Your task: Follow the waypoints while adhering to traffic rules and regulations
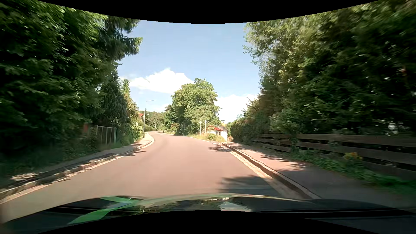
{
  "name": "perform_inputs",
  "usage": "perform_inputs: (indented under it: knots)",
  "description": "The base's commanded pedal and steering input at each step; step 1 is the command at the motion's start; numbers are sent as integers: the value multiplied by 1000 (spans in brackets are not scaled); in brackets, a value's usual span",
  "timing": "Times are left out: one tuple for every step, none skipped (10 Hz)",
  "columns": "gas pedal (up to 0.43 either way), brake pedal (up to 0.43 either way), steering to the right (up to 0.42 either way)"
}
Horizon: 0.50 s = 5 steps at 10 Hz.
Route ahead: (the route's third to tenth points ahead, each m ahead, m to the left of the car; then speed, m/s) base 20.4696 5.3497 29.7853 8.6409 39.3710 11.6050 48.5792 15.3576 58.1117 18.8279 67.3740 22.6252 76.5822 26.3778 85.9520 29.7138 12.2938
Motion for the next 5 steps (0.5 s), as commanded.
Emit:
perform_inputs:
  knots:
    - [311, 0, -62]
    - [311, 0, -62]
    - [331, 0, -62]
    - [331, 0, -62]
    - [331, 0, -61]
